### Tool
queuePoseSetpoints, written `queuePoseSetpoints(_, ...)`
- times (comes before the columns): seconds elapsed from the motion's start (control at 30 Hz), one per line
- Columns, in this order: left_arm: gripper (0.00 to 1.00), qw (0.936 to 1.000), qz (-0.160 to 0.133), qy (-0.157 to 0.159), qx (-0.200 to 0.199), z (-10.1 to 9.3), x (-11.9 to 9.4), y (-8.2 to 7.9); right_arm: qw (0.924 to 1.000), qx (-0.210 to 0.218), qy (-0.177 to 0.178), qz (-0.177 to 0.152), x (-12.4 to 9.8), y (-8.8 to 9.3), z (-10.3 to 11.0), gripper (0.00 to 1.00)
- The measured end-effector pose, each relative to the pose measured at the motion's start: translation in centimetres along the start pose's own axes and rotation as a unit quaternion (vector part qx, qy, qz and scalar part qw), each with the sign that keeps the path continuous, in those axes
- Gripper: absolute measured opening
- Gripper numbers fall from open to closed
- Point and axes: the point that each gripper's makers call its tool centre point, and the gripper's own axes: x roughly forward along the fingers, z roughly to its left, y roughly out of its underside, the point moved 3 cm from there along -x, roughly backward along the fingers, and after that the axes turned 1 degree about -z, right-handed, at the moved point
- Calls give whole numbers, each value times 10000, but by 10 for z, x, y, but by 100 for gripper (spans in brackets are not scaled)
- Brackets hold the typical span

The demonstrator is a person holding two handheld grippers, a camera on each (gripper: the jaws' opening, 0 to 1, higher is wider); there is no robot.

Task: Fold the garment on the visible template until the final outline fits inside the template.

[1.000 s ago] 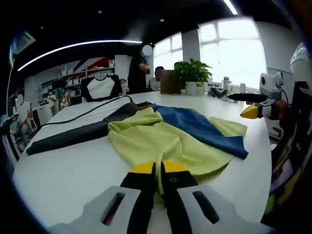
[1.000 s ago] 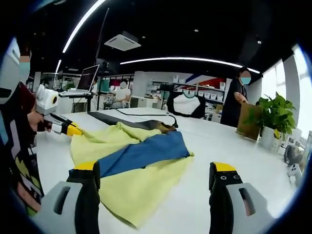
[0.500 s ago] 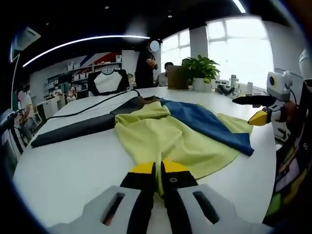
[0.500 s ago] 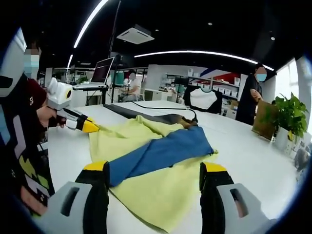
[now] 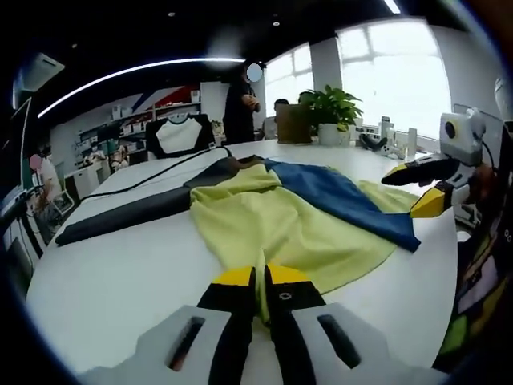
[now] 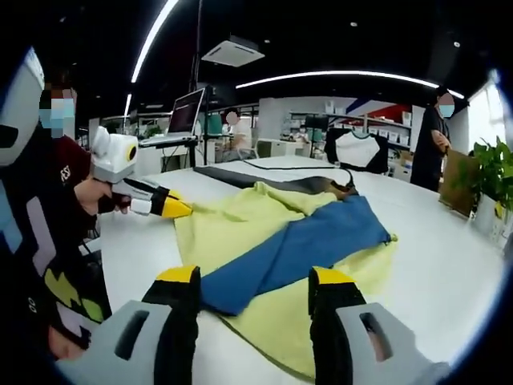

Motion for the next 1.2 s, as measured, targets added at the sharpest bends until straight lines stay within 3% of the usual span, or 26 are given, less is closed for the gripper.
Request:
queuePoseSetpoints(0.2, 4, 10000, -8, -11, -59, 0, -1, 1, 9989, 186, -194, 387, 5, 10, 10, 33)
queuePoseSetpoints(0.5, 4, 9999, 8, -11, -100, -1, -1, 3, 9952, 497, -279, 790, 7, 20, 13, 26)
queuePoseSetpoints(0.77, 4, 9999, 18, -4, -108, -1, -2, 4, 9935, 746, -256, 818, 8, 21, 10, 16)
queuePoseSetpoints(0.87, 4, 9999, 14, -6, -115, -1, -2, 5, 9929, 838, -204, 817, 8, 23, 6, 7)
queuePoseSetpoints(0.9, 4, 9999, 19, -8, -125, -1, -2, 5, 9927, 873, -154, 822, 8, 24, 3, 0)
queuePoseSetpoints(1.2, 4, 9999, 37, -3, -117, 0, -1, 4, 9912, 1102, -192, 710, 8, 23, 4, 0)
